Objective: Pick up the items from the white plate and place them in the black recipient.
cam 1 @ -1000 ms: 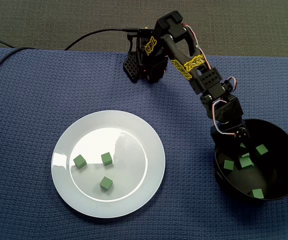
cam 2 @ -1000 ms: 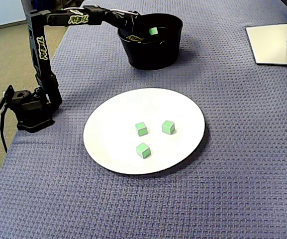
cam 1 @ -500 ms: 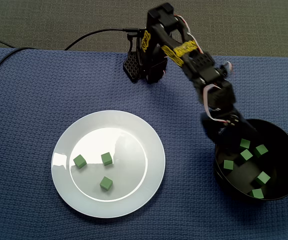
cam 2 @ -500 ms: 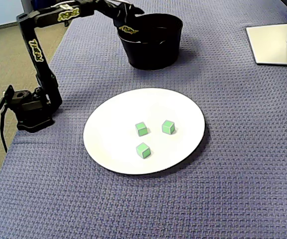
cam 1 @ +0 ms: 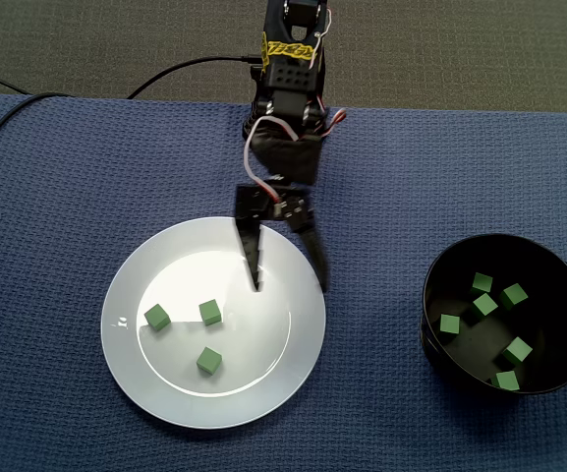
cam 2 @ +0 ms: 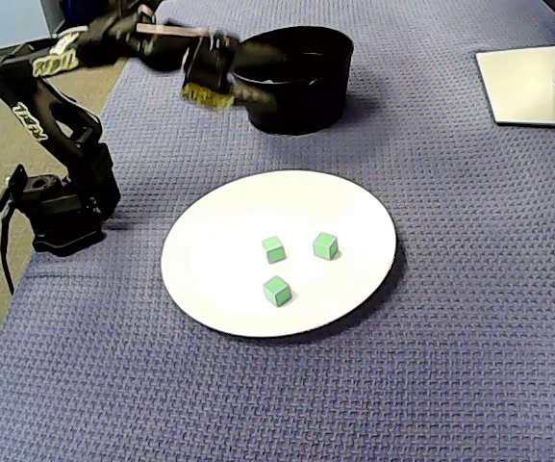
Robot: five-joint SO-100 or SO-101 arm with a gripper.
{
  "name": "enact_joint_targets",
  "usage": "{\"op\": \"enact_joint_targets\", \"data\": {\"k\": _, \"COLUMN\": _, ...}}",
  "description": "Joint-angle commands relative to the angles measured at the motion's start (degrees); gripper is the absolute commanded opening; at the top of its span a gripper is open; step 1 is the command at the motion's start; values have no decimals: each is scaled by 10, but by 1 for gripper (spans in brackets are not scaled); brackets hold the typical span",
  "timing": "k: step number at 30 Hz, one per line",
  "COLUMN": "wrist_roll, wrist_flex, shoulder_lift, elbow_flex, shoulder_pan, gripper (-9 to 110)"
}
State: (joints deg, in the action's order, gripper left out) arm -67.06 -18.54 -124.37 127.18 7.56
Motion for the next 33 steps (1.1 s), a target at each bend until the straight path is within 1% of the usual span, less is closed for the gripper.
{"op": "enact_joint_targets", "data": {"k": 1, "wrist_roll": -52, "wrist_flex": 156, "shoulder_lift": -27, "elbow_flex": 153, "shoulder_pan": 45, "gripper": 32}}
{"op": "enact_joint_targets", "data": {"k": 4, "wrist_roll": -44, "wrist_flex": 160, "shoulder_lift": 4, "elbow_flex": 163, "shoulder_pan": 69, "gripper": 32}}
{"op": "enact_joint_targets", "data": {"k": 8, "wrist_roll": -33, "wrist_flex": 201, "shoulder_lift": 82, "elbow_flex": 149, "shoulder_pan": 112, "gripper": 32}}
{"op": "enact_joint_targets", "data": {"k": 13, "wrist_roll": -14, "wrist_flex": 211, "shoulder_lift": 186, "elbow_flex": 98, "shoulder_pan": 168, "gripper": 31}}
{"op": "enact_joint_targets", "data": {"k": 15, "wrist_roll": 9, "wrist_flex": 187, "shoulder_lift": 228, "elbow_flex": 57, "shoulder_pan": 190, "gripper": 30}}
{"op": "enact_joint_targets", "data": {"k": 17, "wrist_roll": 40, "wrist_flex": 132, "shoulder_lift": 264, "elbow_flex": 3, "shoulder_pan": 209, "gripper": 30}}
{"op": "enact_joint_targets", "data": {"k": 18, "wrist_roll": 61, "wrist_flex": 83, "shoulder_lift": 281, "elbow_flex": -36, "shoulder_pan": 218, "gripper": 29}}
{"op": "enact_joint_targets", "data": {"k": 22, "wrist_roll": 159, "wrist_flex": -164, "shoulder_lift": 334, "elbow_flex": -208, "shoulder_pan": 236, "gripper": 28}}
{"op": "enact_joint_targets", "data": {"k": 24, "wrist_roll": 198, "wrist_flex": -259, "shoulder_lift": 345, "elbow_flex": -263, "shoulder_pan": 237, "gripper": 27}}
{"op": "enact_joint_targets", "data": {"k": 28, "wrist_roll": 278, "wrist_flex": -386, "shoulder_lift": 357, "elbow_flex": -325, "shoulder_pan": 221, "gripper": 27}}
{"op": "enact_joint_targets", "data": {"k": 31, "wrist_roll": 335, "wrist_flex": -447, "shoulder_lift": 376, "elbow_flex": -366, "shoulder_pan": 203, "gripper": 28}}
{"op": "enact_joint_targets", "data": {"k": 33, "wrist_roll": 354, "wrist_flex": -472, "shoulder_lift": 396, "elbow_flex": -390, "shoulder_pan": 190, "gripper": 28}}
